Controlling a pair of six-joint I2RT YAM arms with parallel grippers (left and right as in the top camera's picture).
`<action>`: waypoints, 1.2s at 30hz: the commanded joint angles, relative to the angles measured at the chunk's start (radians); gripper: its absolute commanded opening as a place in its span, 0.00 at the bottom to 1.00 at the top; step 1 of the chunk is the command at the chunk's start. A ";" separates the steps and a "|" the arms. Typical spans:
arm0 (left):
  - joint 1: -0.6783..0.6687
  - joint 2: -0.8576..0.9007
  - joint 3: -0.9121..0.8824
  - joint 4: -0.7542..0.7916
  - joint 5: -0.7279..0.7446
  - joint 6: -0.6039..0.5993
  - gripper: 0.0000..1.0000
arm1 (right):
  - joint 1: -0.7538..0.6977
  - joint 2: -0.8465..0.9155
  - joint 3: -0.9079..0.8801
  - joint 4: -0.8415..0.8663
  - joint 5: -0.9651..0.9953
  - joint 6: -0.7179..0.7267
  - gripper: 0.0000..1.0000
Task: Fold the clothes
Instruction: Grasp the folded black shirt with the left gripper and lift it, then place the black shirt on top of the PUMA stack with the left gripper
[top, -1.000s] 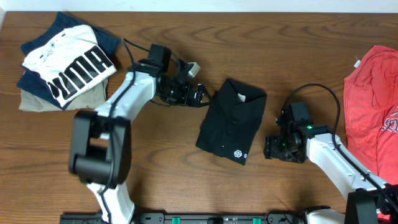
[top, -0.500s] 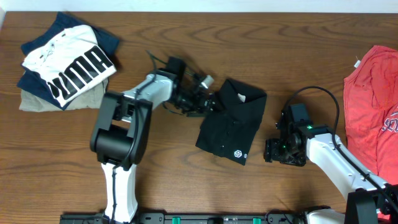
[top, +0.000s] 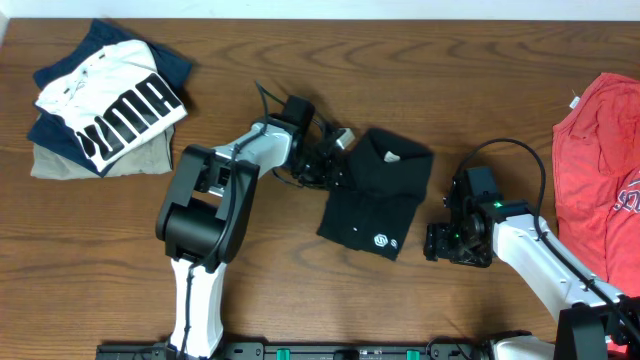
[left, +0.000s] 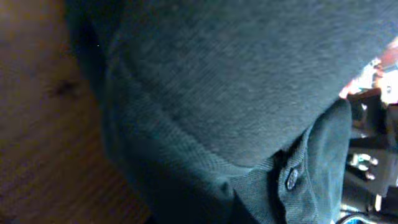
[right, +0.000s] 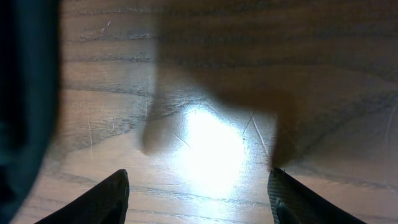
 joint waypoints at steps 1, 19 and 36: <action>0.036 -0.065 0.043 -0.019 -0.222 0.011 0.06 | -0.007 -0.012 0.006 0.000 -0.004 -0.005 0.69; 0.322 -0.483 0.061 0.050 -0.589 0.012 0.06 | -0.007 -0.012 0.006 0.001 -0.004 -0.005 0.69; 0.639 -0.482 0.091 0.331 -0.589 0.010 0.06 | -0.007 -0.012 0.006 0.001 -0.004 -0.005 0.68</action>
